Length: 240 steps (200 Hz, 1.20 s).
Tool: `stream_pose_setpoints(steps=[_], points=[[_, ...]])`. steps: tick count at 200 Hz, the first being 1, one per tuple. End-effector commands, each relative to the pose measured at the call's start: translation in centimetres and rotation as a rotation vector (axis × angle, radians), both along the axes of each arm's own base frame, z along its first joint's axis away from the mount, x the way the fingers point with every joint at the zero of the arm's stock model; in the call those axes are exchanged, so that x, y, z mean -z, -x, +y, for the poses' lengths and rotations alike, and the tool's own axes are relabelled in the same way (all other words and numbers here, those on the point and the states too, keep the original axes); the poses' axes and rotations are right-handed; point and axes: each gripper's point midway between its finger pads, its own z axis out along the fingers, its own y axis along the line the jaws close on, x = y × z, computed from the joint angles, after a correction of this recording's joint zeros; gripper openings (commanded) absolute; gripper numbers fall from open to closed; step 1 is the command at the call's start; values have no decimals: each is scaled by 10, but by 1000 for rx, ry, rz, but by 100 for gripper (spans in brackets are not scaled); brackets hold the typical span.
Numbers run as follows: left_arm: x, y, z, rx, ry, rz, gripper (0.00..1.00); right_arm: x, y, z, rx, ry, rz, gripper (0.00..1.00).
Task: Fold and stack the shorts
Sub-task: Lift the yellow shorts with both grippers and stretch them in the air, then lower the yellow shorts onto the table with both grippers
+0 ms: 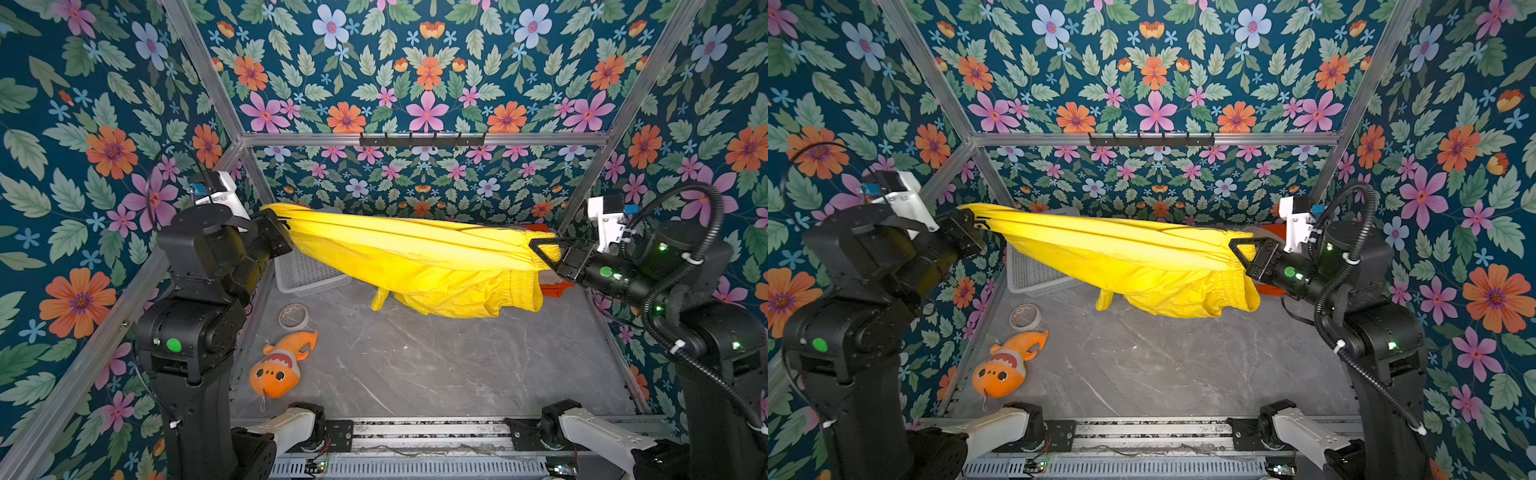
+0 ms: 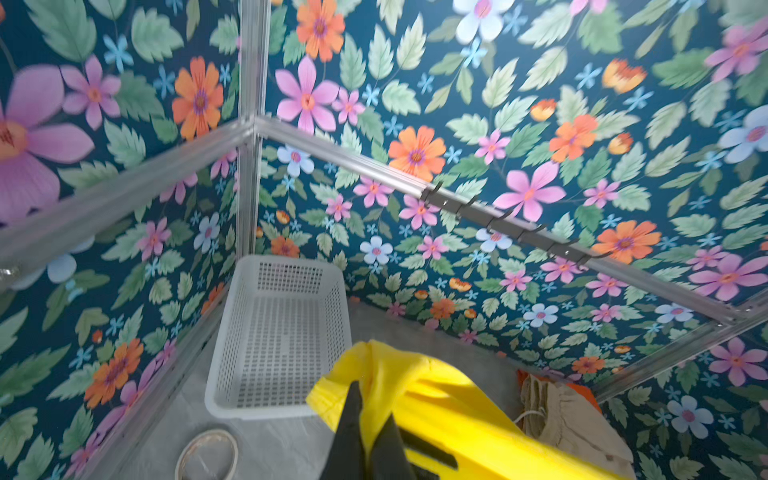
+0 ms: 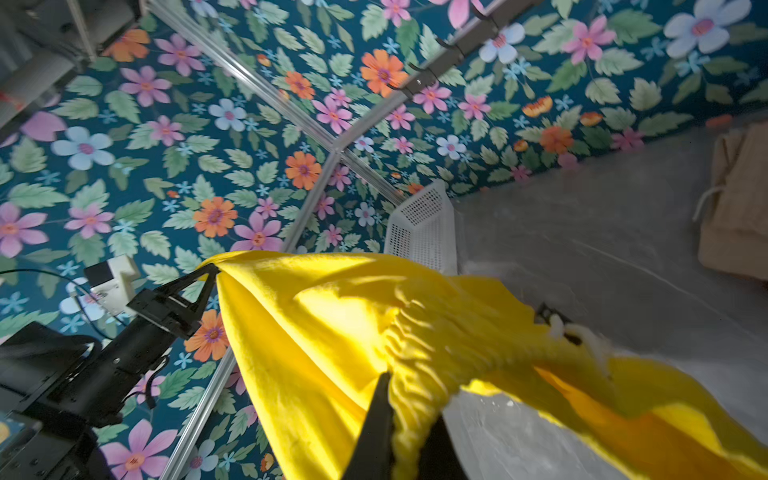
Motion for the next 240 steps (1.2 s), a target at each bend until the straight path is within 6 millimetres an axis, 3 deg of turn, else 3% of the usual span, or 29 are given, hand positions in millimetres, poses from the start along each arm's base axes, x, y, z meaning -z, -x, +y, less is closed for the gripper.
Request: stream_pose_setpoints(steps=[1, 30, 60, 91, 115, 131, 143, 149, 151, 159, 172, 183, 199, 217, 240], points=[[-29, 12, 23, -107, -76, -105, 0, -23, 7, -2, -10, 35, -122, 0], [-15, 9, 31, -155, -129, -59, 0, -4, -5, -19, 109, 79, -49, 0], [10, -20, 21, -134, -167, 20, 0, 32, -36, 16, -25, 41, 98, 0], [20, -67, 7, -106, -180, 42, 0, 48, -80, 27, -13, 81, 138, 0], [8, -113, -9, -76, -169, -13, 0, 36, -127, 33, -13, 111, 102, 0], [-18, -132, -15, -57, -151, -77, 0, 13, -152, 28, -18, 88, 57, 0], [-43, -132, -17, -46, -130, -148, 0, -11, -154, 25, -24, 93, -1, 0], [-52, -128, -19, -36, -125, -181, 0, -27, -144, 22, -23, 103, -47, 0], [-55, -126, -19, -33, -123, -193, 0, -22, -151, 23, -23, 113, -36, 0], [-64, -119, -19, -24, -120, -229, 0, -28, -145, 21, -23, 132, -56, 0], [-58, -109, -18, -17, -123, -237, 0, -19, -137, 17, -20, 158, -26, 0], [-33, -105, -19, -6, -130, -193, 0, -6, -119, 18, -49, 159, 7, 0], [19, -99, -20, 17, -129, -87, 0, 47, -109, 19, -69, 147, 114, 0], [97, -94, -25, 56, -120, 90, 0, 130, -93, 16, -67, 120, 297, 0], [205, -78, -35, 120, -79, 358, 0, 240, -58, 12, -71, 98, 581, 0]])
